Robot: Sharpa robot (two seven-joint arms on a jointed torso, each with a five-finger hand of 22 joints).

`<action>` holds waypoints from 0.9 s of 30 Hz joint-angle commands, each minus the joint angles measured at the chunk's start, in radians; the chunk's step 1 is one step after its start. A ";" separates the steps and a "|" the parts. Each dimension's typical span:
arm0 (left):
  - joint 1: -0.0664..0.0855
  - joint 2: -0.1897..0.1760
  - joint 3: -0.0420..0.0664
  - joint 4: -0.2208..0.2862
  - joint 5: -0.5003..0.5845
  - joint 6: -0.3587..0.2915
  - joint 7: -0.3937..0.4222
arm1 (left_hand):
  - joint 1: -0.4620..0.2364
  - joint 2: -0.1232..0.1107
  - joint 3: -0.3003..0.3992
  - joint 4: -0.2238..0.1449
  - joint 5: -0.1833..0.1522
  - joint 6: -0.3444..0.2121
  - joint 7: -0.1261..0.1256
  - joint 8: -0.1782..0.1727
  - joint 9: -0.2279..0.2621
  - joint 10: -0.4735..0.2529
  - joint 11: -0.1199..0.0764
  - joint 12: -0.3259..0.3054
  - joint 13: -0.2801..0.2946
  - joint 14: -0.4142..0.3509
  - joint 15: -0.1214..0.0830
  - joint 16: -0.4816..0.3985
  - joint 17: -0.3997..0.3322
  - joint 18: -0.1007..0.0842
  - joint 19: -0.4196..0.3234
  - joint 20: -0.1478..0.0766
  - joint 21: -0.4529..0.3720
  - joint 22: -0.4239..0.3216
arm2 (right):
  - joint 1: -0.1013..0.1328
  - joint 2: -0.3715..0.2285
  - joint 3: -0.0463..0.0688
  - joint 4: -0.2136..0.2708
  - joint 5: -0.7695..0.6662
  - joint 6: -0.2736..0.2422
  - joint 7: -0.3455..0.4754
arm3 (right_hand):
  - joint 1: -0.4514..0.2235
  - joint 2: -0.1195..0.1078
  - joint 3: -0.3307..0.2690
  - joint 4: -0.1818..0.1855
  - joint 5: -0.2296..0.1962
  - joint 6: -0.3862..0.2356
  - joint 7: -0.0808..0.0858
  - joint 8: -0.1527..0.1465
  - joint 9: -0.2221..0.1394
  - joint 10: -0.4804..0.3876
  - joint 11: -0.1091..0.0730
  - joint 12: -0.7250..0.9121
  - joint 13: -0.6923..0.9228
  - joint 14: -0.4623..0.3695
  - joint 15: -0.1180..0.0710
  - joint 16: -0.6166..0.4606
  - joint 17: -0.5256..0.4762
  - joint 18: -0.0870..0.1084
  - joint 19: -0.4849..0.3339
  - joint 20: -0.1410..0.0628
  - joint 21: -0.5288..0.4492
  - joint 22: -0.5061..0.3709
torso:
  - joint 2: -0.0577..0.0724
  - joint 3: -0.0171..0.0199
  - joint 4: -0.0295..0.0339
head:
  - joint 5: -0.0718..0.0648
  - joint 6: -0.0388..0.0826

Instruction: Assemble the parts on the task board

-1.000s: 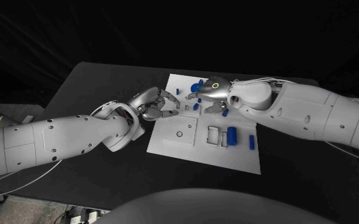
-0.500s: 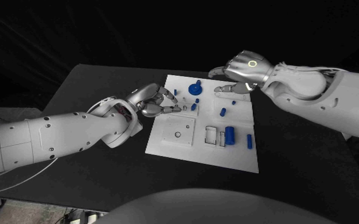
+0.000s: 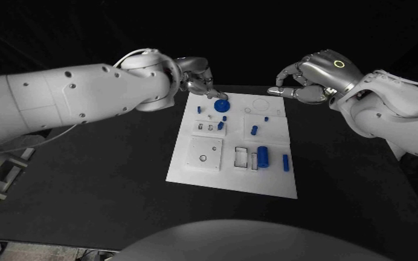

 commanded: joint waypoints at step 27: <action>-0.021 0.462 0.017 -0.542 0.119 0.752 -0.478 | 0.034 -0.102 0.212 -0.001 -0.021 -0.038 0.028 -0.153 0.009 0.102 0.016 0.002 0.263 0.105 0.011 0.003 0.263 -0.007 0.017 0.007 0.006 0.179 | -0.064 -0.072 -0.009 0.075 0.729 0.165 0.018 | -0.042 0.007 -0.099 -0.002 0.089 0.010 0.006 0.013 0.092 0.104 0.018 0.004 0.264 0.104 0.012 0.003 0.263 -0.003 0.081 0.010 0.011 0.253 | 0.007 0.0123 -0.0313 | 0.012 0.000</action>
